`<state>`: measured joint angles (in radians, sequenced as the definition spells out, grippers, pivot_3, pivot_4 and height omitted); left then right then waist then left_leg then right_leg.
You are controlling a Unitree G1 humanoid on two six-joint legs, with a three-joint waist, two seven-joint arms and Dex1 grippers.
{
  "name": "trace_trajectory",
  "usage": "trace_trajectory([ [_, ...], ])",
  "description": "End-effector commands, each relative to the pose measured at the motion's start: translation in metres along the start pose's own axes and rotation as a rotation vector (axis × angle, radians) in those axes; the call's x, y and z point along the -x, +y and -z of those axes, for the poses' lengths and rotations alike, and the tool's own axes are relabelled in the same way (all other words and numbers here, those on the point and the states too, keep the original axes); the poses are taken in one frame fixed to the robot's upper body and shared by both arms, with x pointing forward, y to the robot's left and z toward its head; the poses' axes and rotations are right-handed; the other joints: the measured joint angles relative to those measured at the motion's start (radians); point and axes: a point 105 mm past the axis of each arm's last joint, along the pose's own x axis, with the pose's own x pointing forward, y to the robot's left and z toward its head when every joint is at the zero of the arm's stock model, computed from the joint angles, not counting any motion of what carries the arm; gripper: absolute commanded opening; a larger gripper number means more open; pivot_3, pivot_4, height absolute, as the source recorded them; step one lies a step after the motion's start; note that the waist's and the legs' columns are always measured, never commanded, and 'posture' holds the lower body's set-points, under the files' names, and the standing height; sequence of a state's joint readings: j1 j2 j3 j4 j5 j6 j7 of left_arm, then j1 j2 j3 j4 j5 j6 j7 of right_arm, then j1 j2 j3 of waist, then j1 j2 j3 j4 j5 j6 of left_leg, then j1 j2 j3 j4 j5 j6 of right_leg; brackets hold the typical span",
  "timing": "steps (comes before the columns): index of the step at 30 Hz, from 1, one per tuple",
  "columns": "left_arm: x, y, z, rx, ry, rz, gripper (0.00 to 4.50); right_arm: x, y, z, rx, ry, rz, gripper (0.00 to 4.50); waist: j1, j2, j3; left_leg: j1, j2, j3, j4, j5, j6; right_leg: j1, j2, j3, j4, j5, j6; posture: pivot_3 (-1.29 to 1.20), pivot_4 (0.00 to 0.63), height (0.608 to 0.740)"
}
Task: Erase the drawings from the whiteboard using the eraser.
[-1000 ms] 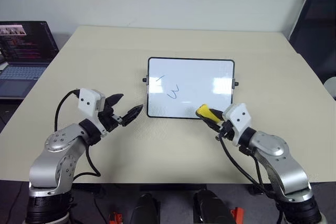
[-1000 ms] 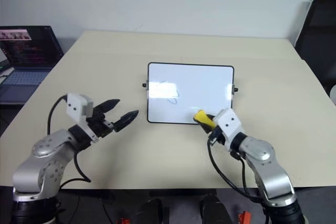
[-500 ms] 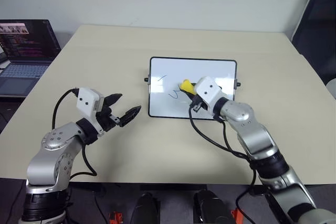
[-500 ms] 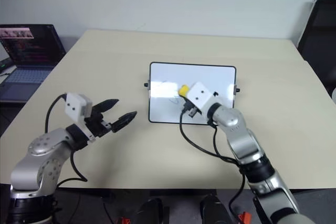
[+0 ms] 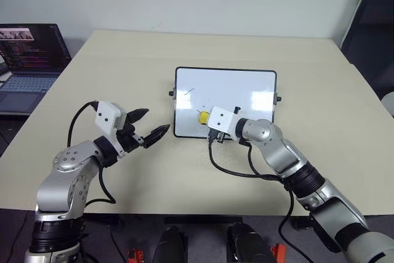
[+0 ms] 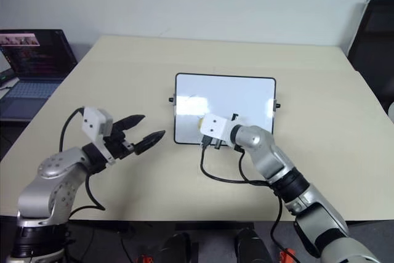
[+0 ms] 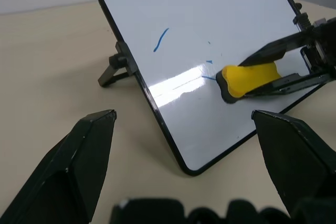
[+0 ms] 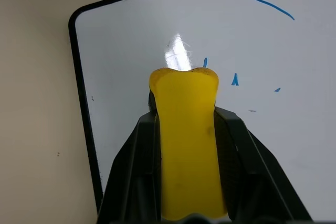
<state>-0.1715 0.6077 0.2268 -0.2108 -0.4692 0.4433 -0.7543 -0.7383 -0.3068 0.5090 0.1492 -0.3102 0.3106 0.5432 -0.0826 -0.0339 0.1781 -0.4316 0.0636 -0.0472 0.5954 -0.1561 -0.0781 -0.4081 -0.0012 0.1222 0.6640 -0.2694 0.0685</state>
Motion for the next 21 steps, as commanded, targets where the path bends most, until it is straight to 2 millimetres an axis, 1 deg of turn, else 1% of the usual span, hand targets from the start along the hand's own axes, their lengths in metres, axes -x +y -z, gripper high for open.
trace_trajectory([
  [1,0.004,0.003,-0.003,-0.033,-0.011,0.009,4.50,0.001,-0.047,-0.004,0.012,0.008,0.201,1.05,-0.001,0.000,0.000,0.000,0.000,0.000,0.000,0.000,0.000,0.000,0.000,0.000,0.000,0.001,0.000,0.00,0.150,0.740],
  [2,0.004,0.003,-0.002,-0.032,-0.010,0.011,4.50,-0.001,-0.045,-0.005,0.003,0.007,0.187,1.05,0.000,0.000,0.000,0.000,0.000,0.000,0.000,0.000,0.000,0.000,0.000,0.000,0.000,0.001,-0.001,0.00,0.150,0.740],
  [4,0.005,0.003,0.000,-0.032,-0.009,0.013,4.50,-0.005,-0.035,-0.004,-0.007,0.009,0.129,1.05,0.002,0.000,0.000,0.000,0.000,0.000,0.000,0.001,0.001,0.000,0.000,-0.001,0.000,0.001,-0.001,0.00,0.150,0.740],
  [8,0.006,0.003,0.002,-0.031,-0.007,0.018,4.50,-0.008,0.003,-0.004,0.012,0.015,-0.074,1.05,0.000,-0.001,0.000,0.000,0.001,0.000,-0.001,0.001,0.001,0.000,0.000,0.000,0.000,0.000,0.000,0.00,0.150,0.740],
  [10,0.006,0.003,0.002,-0.031,-0.007,0.021,4.50,-0.007,0.013,-0.003,0.027,0.023,-0.129,1.05,0.000,0.000,0.000,0.000,0.001,0.000,-0.002,0.000,0.001,0.000,0.000,-0.001,0.000,0.000,0.000,0.00,0.150,0.740],
  [12,0.006,0.003,0.003,-0.031,-0.005,0.023,4.50,-0.007,0.009,-0.002,0.063,0.031,-0.102,1.05,0.000,0.000,0.000,0.000,0.001,0.000,-0.002,0.000,0.001,0.000,0.000,-0.001,0.000,0.000,0.000,0.00,0.150,0.740],
  [15,0.006,0.003,0.004,-0.030,-0.003,0.026,4.50,-0.009,-0.027,-0.009,0.096,0.011,0.094,1.05,-0.001,0.000,0.000,0.000,0.001,0.000,-0.001,0.001,0.001,0.000,0.000,-0.001,0.000,0.000,0.000,0.00,0.150,0.740],
  [16,0.006,0.003,0.004,-0.030,-0.002,0.028,4.50,-0.009,-0.034,-0.011,0.097,0.005,0.128,1.05,-0.001,0.000,0.000,0.000,0.001,0.000,-0.001,0.001,0.001,0.000,0.000,-0.001,0.000,0.000,0.000,0.00,0.150,0.740],
  [18,0.006,0.002,0.004,-0.030,-0.002,0.031,4.50,-0.009,-0.035,-0.010,0.099,0.006,0.125,1.05,0.000,0.000,0.000,0.000,0.000,0.000,-0.001,0.001,0.001,-0.001,0.000,0.000,0.000,0.002,-0.001,0.00,0.150,0.740],
  [21,0.005,0.002,0.004,-0.030,-0.003,0.034,4.50,-0.010,-0.023,-0.003,0.114,0.029,0.054,1.05,0.002,-0.001,-0.001,0.000,0.000,0.000,-0.001,0.001,0.001,0.000,0.000,-0.001,0.000,0.002,-0.001,0.00,0.150,0.740],
])
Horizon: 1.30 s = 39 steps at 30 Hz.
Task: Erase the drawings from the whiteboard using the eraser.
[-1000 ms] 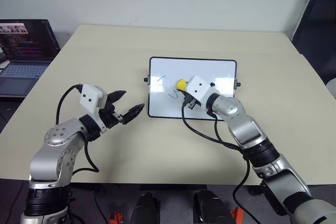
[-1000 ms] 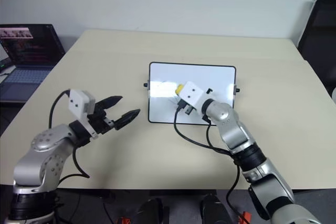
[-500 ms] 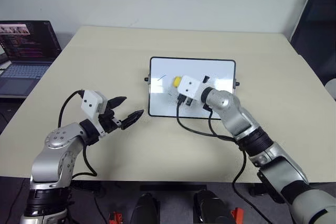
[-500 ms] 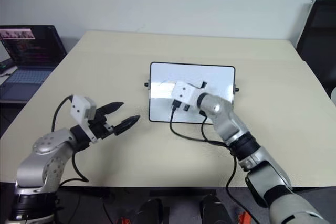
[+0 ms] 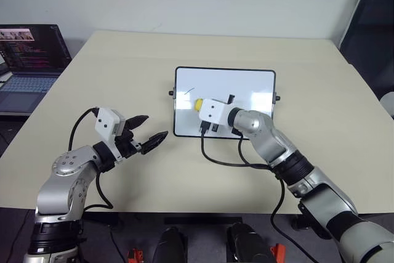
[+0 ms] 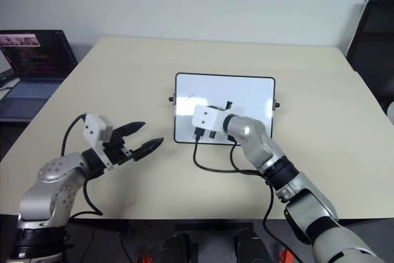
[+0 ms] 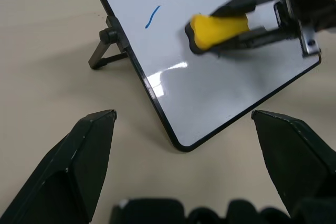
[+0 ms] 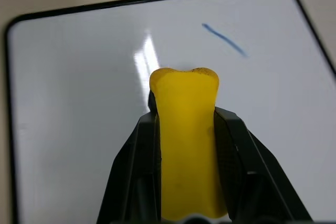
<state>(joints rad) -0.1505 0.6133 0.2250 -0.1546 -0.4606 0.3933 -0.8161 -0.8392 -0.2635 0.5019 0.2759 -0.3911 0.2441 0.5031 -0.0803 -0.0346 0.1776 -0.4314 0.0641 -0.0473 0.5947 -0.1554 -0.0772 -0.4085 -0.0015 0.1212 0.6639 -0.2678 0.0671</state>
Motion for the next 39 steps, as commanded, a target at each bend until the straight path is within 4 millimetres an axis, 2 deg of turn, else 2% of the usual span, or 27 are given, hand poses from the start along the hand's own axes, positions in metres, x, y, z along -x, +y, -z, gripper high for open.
trace_trajectory([
  [1,0.001,0.001,-0.008,-0.041,-0.021,0.002,4.50,0.005,0.012,0.010,0.035,0.026,-0.084,1.05,0.000,0.000,0.000,0.000,0.000,0.000,0.000,0.000,0.000,0.000,0.000,0.000,0.000,0.000,0.000,0.00,0.150,0.740],
  [3,0.001,0.001,-0.007,-0.042,-0.021,0.003,4.50,0.009,0.031,0.011,0.062,0.021,-0.191,1.05,0.000,0.000,0.000,0.000,0.000,0.000,0.000,0.000,0.000,0.000,0.000,0.000,0.000,-0.001,0.001,0.00,0.150,0.740],
  [5,0.000,0.001,-0.006,-0.042,-0.021,0.004,4.50,0.012,0.040,0.011,0.075,0.018,-0.243,1.05,-0.001,0.000,0.000,0.000,0.000,0.000,-0.001,0.000,0.000,0.000,0.000,0.000,-0.001,-0.002,0.001,0.00,0.150,0.740],
  [11,-0.001,0.001,-0.005,-0.040,-0.020,0.016,4.50,0.011,-0.020,0.024,0.009,0.081,0.079,1.05,-0.003,0.000,0.000,0.000,0.000,0.000,-0.001,0.000,0.000,0.000,0.000,0.000,0.001,-0.001,0.001,0.00,0.150,0.740],
  [13,-0.001,0.001,-0.005,-0.040,-0.020,0.019,4.50,0.012,-0.028,0.027,-0.011,0.083,0.113,1.04,0.001,0.000,0.000,0.000,0.000,0.000,0.000,0.000,0.000,0.000,0.000,0.000,0.001,0.000,0.000,0.00,0.150,0.740],
  [15,-0.002,0.001,-0.004,-0.040,-0.020,0.021,4.50,0.012,-0.029,0.028,-0.033,0.084,0.112,1.04,0.003,0.000,0.000,0.000,-0.001,0.000,0.001,0.000,0.000,0.000,-0.001,0.000,0.000,0.000,0.000,0.00,0.150,0.740],
  [17,-0.003,0.000,-0.004,-0.041,-0.020,0.026,4.50,0.012,-0.019,0.030,-0.044,0.090,0.060,1.04,0.002,-0.001,0.000,0.000,-0.001,0.000,0.001,0.000,0.000,0.001,-0.001,0.000,0.000,0.000,0.000,0.00,0.150,0.740],
  [22,-0.006,-0.001,-0.006,-0.042,-0.023,0.033,4.50,0.018,0.026,0.032,-0.036,0.100,-0.176,1.04,-0.001,-0.001,-0.001,0.001,0.000,0.000,0.000,0.001,0.001,0.001,0.000,0.000,0.000,-0.001,0.000,0.00,0.150,0.740],
  [26,-0.006,-0.001,-0.007,-0.043,-0.023,0.036,4.50,0.024,0.038,0.035,0.046,0.117,-0.255,1.04,-0.001,-0.001,-0.001,0.001,0.000,0.000,-0.001,0.001,0.001,0.001,0.000,0.000,0.000,-0.002,0.001,0.00,0.150,0.740],
  [29,-0.006,0.000,-0.006,-0.042,-0.021,0.038,4.50,0.023,0.027,0.041,0.102,0.143,-0.202,1.04,-0.001,-0.001,-0.001,0.001,0.000,0.000,0.000,0.001,0.001,0.001,-0.001,0.000,0.000,-0.001,0.001,0.00,0.150,0.740],
  [32,-0.005,0.001,-0.003,-0.039,-0.019,0.040,4.50,0.020,-0.009,0.040,0.101,0.148,-0.008,1.04,-0.001,-0.001,-0.001,0.001,0.000,0.000,0.000,0.000,0.001,0.002,-0.001,0.000,0.000,-0.001,0.000,0.00,0.150,0.740],
  [34,-0.004,0.002,-0.001,-0.039,-0.016,0.041,4.50,0.020,-0.021,0.040,0.069,0.143,0.058,1.04,-0.001,-0.001,-0.001,0.002,-0.001,0.000,0.000,0.001,0.001,0.001,-0.001,0.000,0.000,0.000,-0.001,0.00,0.150,0.740],
  [39,-0.001,0.006,0.005,-0.037,-0.013,0.040,4.50,0.019,-0.008,0.040,-0.002,0.131,0.007,1.04,0.000,-0.001,-0.001,0.002,-0.001,0.000,0.000,0.001,0.001,-0.002,-0.002,0.000,-0.001,0.000,-0.001,0.00,0.150,0.740],
])
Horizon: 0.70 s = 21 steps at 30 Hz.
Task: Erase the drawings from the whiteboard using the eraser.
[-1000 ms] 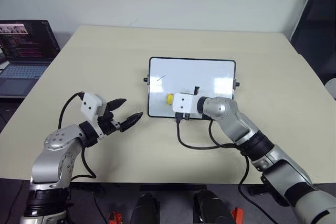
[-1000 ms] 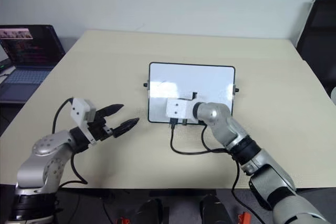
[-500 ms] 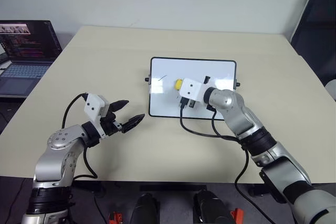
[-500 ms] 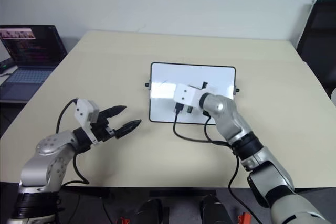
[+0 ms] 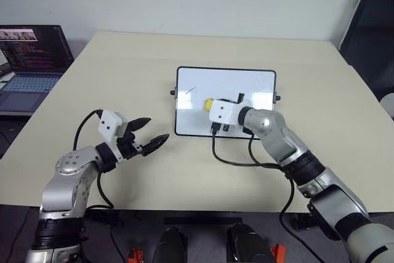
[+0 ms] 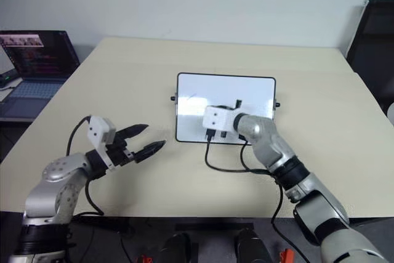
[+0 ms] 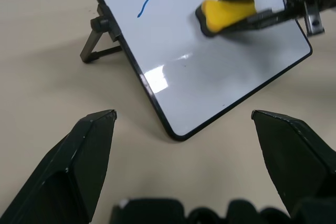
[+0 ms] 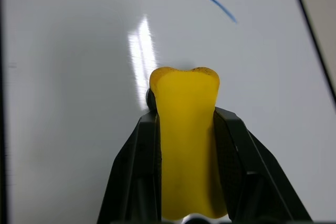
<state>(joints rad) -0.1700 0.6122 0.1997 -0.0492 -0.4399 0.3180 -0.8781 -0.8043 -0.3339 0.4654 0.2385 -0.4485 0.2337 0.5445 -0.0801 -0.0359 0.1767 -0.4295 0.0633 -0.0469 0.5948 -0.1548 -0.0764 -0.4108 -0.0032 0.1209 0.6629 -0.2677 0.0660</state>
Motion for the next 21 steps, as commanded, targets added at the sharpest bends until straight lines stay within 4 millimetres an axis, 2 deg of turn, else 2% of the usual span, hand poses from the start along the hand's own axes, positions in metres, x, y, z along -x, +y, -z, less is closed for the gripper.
trace_trajectory([
  [1,0.002,0.003,-0.007,-0.043,-0.024,0.003,4.50,0.002,0.006,0.016,-0.085,0.054,-0.026,1.04,0.000,0.000,0.000,0.000,0.000,0.000,0.000,0.000,0.000,0.000,0.000,0.000,0.000,0.000,0.000,0.00,0.150,0.740],
  [6,0.004,0.006,-0.004,-0.044,-0.024,0.000,4.50,0.007,0.034,0.007,-0.150,0.021,-0.172,1.04,-0.001,0.000,-0.001,0.000,0.001,0.000,0.000,0.000,0.001,0.004,0.001,-0.001,0.001,0.000,0.000,0.00,0.150,0.740],
  [8,0.006,0.006,-0.001,-0.042,-0.017,0.006,4.50,0.011,0.028,0.004,-0.151,0.004,-0.140,1.04,-0.002,0.000,0.000,0.000,0.001,0.000,-0.001,0.000,0.001,0.004,0.001,0.000,0.001,-0.001,0.001,0.00,0.150,0.740],
  [12,0.010,0.005,0.000,-0.045,-0.007,0.016,4.50,0.025,-0.007,-0.012,-0.215,-0.086,0.044,1.02,-0.001,0.000,0.000,-0.002,0.001,0.000,-0.002,0.000,0.001,0.002,0.001,0.000,0.000,-0.002,0.001,0.00,0.150,0.740],
  [14,0.010,0.005,-0.003,-0.052,-0.008,0.016,4.50,0.037,-0.016,-0.016,-0.296,-0.127,0.092,1.02,0.001,0.000,0.001,-0.004,0.001,0.000,-0.002,0.000,0.001,0.000,0.001,0.000,0.000,-0.002,0.001,0.00,0.150,0.740],
  [17,0.010,0.004,-0.006,-0.059,-0.013,0.017,4.50,0.052,-0.018,-0.020,-0.450,-0.180,0.092,1.02,0.001,0.000,0.001,-0.005,0.001,0.001,-0.002,0.000,0.000,0.000,0.001,0.000,0.000,-0.002,0.002,0.00,0.150,0.740],
  [21,0.010,0.005,-0.009,-0.064,-0.022,0.011,4.50,0.085,-0.005,-0.029,-0.654,-0.292,0.023,1.02,0.003,0.000,0.001,-0.005,0.001,0.000,-0.003,0.000,0.000,0.000,0.001,-0.001,0.000,-0.003,0.002,0.00,0.150,0.740],
])
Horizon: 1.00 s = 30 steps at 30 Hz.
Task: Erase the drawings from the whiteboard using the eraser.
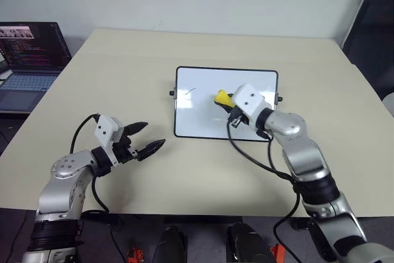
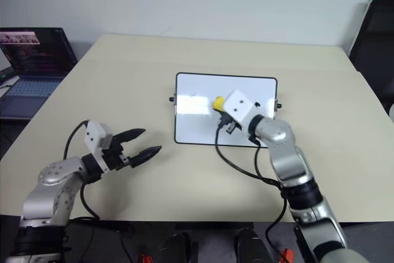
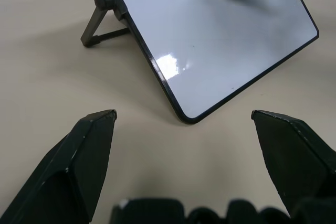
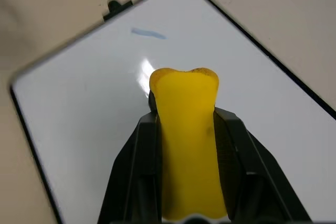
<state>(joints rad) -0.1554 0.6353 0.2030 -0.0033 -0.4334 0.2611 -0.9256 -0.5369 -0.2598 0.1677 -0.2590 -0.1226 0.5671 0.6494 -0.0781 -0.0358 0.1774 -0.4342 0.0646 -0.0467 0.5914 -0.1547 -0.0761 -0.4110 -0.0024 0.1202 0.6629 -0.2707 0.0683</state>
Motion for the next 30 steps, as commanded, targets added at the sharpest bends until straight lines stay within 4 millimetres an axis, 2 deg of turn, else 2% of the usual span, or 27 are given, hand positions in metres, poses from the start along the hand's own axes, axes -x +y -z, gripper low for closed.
trace_trajectory([
  [1,0.002,0.002,-0.016,-0.043,-0.038,-0.008,4.50,0.027,0.007,-0.015,-0.106,-0.086,-0.037,1.02,0.000,0.000,0.000,0.000,0.000,0.000,0.000,0.000,0.000,0.000,0.000,0.000,0.000,-0.001,0.000,0.00,0.150,0.740],
  [4,0.000,0.003,-0.019,-0.040,-0.054,-0.003,4.50,0.049,0.013,-0.001,-0.109,-0.054,-0.017,1.02,-0.001,0.000,0.000,0.000,0.000,0.001,0.000,0.000,0.000,0.000,0.000,0.001,-0.001,-0.001,0.000,0.00,0.150,0.740],
  [7,-0.006,0.001,-0.025,-0.045,-0.071,0.020,4.50,0.061,0.022,0.009,-0.147,-0.048,-0.004,1.02,0.000,0.000,0.000,0.000,0.000,0.001,0.000,0.000,-0.001,0.000,-0.001,0.001,-0.001,-0.001,-0.001,0.00,0.150,0.740],
  [10,-0.012,-0.006,-0.036,-0.047,-0.094,0.047,4.50,0.066,0.028,0.023,-0.198,-0.031,0.033,1.02,-0.002,0.000,0.000,0.001,0.000,0.001,0.000,0.000,-0.001,0.000,-0.001,0.001,0.000,-0.001,-0.001,0.00,0.150,0.740],
  [15,-0.017,-0.012,-0.054,-0.038,-0.116,0.065,4.50,0.063,0.032,0.027,-0.242,-0.061,0.080,1.02,-0.005,0.000,0.000,0.001,0.000,0.003,0.000,0.000,-0.001,-0.001,-0.001,0.002,0.000,-0.001,-0.001,0.00,0.150,0.740],
  [20,-0.021,-0.015,-0.064,-0.054,-0.114,0.063,4.50,0.057,0.033,0.027,-0.232,-0.051,0.067,1.02,-0.005,0.000,0.000,0.001,0.000,0.003,0.000,0.000,-0.001,0.000,-0.001,0.002,-0.001,-0.001,0.000,0.00,0.150,0.740],
  [24,-0.022,-0.014,-0.064,-0.061,-0.099,0.047,4.50,0.049,0.033,0.027,-0.203,-0.028,0.054,1.02,-0.005,0.000,0.000,0.001,0.000,0.003,0.000,0.000,-0.001,0.000,-0.001,0.002,-0.001,-0.001,0.000,0.00,0.150,0.740],
  [26,-0.022,-0.013,-0.061,-0.071,-0.079,0.031,4.50,0.036,0.031,0.020,-0.162,-0.033,0.044,1.02,-0.007,0.000,0.000,0.001,0.000,0.003,0.000,0.000,-0.001,0.000,-0.001,0.002,-0.001,-0.001,0.000,0.00,0.150,0.740],
  [30,-0.023,-0.013,-0.059,-0.067,-0.069,0.018,4.50,-0.003,0.024,-0.003,-0.079,-0.058,0.027,1.02,-0.010,0.000,0.000,0.001,0.000,0.003,0.001,0.000,0.000,-0.001,0.000,0.002,0.001,0.000,-0.001,0.00,0.150,0.740],
])
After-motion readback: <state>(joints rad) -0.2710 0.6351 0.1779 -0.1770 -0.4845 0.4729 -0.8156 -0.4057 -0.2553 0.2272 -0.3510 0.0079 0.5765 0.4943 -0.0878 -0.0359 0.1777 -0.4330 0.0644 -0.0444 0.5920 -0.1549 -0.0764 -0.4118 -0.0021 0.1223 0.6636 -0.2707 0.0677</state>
